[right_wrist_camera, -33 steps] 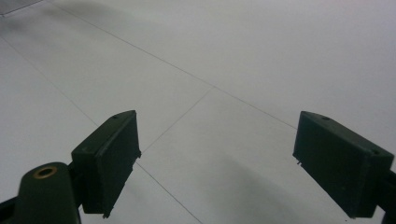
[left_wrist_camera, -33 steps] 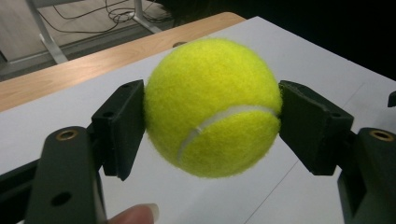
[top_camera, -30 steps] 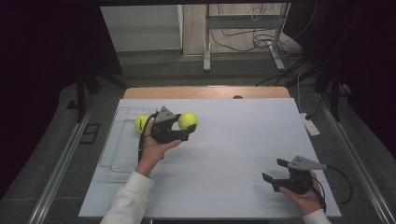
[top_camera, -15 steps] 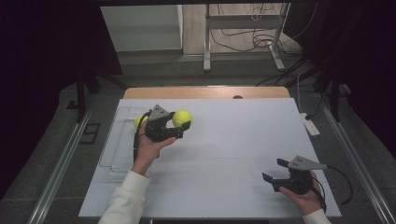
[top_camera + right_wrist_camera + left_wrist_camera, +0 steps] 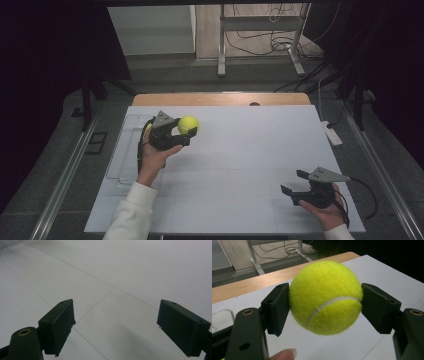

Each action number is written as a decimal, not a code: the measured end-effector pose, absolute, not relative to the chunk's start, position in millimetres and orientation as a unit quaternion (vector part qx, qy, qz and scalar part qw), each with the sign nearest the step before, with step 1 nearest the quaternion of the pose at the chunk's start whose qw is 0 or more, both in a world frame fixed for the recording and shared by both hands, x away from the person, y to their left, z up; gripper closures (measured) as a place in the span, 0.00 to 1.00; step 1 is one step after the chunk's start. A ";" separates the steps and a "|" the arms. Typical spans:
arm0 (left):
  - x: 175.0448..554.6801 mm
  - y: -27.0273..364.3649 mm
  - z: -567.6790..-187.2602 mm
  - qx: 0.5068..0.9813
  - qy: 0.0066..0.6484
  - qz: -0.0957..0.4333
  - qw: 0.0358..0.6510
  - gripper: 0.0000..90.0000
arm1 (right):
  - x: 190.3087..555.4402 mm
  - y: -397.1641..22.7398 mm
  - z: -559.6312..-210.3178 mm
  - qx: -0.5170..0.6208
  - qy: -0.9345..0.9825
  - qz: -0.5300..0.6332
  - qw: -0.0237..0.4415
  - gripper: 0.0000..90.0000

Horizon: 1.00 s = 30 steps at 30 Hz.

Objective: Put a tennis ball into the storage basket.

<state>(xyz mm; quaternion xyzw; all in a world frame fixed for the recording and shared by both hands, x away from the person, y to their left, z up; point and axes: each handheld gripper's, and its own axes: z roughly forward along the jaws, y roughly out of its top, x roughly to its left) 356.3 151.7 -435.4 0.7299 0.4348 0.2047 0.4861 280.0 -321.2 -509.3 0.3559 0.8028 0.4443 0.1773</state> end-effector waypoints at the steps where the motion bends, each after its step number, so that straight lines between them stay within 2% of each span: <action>1: 356.3 153.4 -435.6 0.729 0.437 0.205 0.486 0.31 | 280.0 -321.2 -509.3 0.356 0.803 0.445 0.177 0.16; 30: 339.4 200.3 -432.2 0.704 0.474 0.232 0.476 0.31 | 280.6 -319.8 -509.4 0.356 0.803 0.445 0.176 0.16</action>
